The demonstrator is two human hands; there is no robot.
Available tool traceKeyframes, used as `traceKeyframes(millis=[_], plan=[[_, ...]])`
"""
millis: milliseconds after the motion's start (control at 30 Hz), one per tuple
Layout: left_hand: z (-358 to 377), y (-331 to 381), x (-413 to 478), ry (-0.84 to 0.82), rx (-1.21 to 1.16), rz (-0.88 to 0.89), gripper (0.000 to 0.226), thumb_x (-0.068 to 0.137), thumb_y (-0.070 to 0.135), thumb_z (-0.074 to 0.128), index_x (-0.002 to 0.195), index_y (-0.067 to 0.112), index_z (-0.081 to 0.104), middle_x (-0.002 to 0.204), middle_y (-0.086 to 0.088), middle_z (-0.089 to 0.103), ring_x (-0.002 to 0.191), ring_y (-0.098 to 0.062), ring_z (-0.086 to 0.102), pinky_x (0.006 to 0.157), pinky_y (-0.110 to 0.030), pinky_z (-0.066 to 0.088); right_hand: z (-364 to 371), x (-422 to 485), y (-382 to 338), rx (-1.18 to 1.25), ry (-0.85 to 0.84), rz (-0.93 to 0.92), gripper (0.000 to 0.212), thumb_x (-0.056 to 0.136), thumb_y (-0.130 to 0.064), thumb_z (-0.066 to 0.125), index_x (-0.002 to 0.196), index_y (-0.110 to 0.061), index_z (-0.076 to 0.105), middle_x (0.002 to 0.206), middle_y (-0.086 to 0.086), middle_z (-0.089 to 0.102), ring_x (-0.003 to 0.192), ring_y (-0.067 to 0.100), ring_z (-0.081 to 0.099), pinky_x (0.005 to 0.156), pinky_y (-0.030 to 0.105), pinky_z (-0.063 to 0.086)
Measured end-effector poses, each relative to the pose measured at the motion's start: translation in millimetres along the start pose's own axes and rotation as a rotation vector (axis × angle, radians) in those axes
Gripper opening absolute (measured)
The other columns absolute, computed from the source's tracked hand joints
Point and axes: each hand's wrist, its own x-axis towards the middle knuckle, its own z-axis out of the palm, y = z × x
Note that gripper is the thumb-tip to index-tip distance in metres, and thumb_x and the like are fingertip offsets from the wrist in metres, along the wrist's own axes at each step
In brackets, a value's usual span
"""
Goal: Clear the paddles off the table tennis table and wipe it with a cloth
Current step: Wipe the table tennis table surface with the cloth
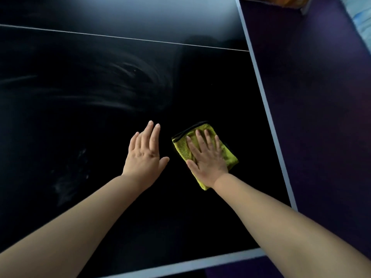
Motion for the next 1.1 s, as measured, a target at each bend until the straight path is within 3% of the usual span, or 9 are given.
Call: traceKeyframes(millis=[167,333,400,467,567,733,900,1000,1100], plan=[[2,-16,-74,-0.049,-0.009,-0.036,0.088,0.092,0.045,0.046,0.148,0.014,-0.014,0.156,-0.005,-0.016,0.143,-0.019,-0.007,0.114,-0.031,-0.016,30,-70,-39,0.045,0.009,0.095,0.072,0.085,-0.06,-0.007,0.146,-0.032,-0.033,0.155,0.006,-0.035,0.142,0.029,-0.035,0.114,0.051,-0.021],[-5,-28,-118,-0.089,-0.021,-0.014,0.082,0.094,0.045,0.041,0.148,0.017,-0.013,0.155,-0.002,-0.019,0.142,-0.016,-0.013,0.112,-0.03,-0.019,53,-132,-88,0.173,0.064,0.22,0.075,0.091,-0.057,0.024,0.156,-0.026,0.002,0.162,0.012,0.009,0.149,0.034,0.009,0.115,0.057,0.01],[-10,-33,-130,-0.082,-0.022,-0.001,0.081,0.093,0.045,0.041,0.149,0.017,-0.011,0.156,-0.002,-0.017,0.142,-0.016,-0.012,0.113,-0.03,-0.018,59,-152,-111,0.229,0.039,0.257,0.076,0.09,-0.058,0.028,0.156,-0.025,0.011,0.161,0.013,0.015,0.146,0.036,0.014,0.113,0.057,0.012],[-14,-39,-140,-0.077,-0.027,0.003,0.082,0.093,0.045,0.043,0.149,0.018,-0.01,0.156,-0.002,-0.016,0.143,-0.017,-0.01,0.114,-0.031,-0.016,62,-164,-125,0.235,0.036,0.283,0.078,0.089,-0.062,0.019,0.155,-0.03,-0.006,0.163,0.012,-0.004,0.148,0.035,0.0,0.116,0.055,0.001],[-21,-47,-150,-0.094,-0.04,0.003,0.081,0.092,0.045,0.043,0.149,0.019,-0.008,0.156,-0.001,-0.014,0.143,-0.018,-0.009,0.115,-0.032,-0.015,48,-171,-115,0.178,-0.066,0.202,0.074,0.079,-0.064,-0.009,0.14,-0.036,-0.04,0.152,0.004,-0.04,0.145,0.029,-0.026,0.116,0.049,-0.018],[-31,-60,-152,-0.095,-0.011,0.02,0.079,0.092,0.044,0.044,0.15,0.017,-0.003,0.157,-0.003,-0.008,0.143,-0.019,-0.005,0.114,-0.032,-0.014,50,-178,-93,-0.067,-0.014,0.014,0.074,0.093,-0.062,0.01,0.154,-0.029,-0.014,0.162,0.008,-0.018,0.149,0.033,-0.013,0.118,0.056,-0.001],[-30,-76,-132,-0.102,0.032,0.012,0.077,0.093,0.043,0.044,0.15,0.015,0.0,0.156,-0.004,-0.006,0.143,-0.019,-0.003,0.113,-0.032,-0.016,49,-159,-101,-0.01,-0.018,0.002,0.084,0.084,-0.063,0.031,0.156,-0.025,0.008,0.162,0.015,0.008,0.148,0.039,0.011,0.114,0.057,0.013],[-25,-88,-105,-0.108,0.067,-0.014,0.076,0.094,0.044,0.042,0.15,0.016,-0.001,0.157,-0.004,-0.006,0.143,-0.018,-0.004,0.115,-0.034,-0.015,52,-153,-99,-0.016,0.015,-0.013,0.083,0.081,-0.062,0.035,0.153,-0.024,0.023,0.161,0.018,0.012,0.146,0.042,0.018,0.112,0.061,0.015],[-22,-94,-69,-0.123,0.076,-0.045,0.076,0.094,0.044,0.041,0.15,0.018,-0.001,0.157,-0.005,-0.005,0.144,-0.02,-0.007,0.116,-0.038,-0.012,42,-130,-109,0.03,0.018,0.056,0.081,0.082,-0.062,0.035,0.152,-0.025,0.024,0.16,0.019,0.016,0.144,0.044,0.022,0.111,0.063,0.015]])
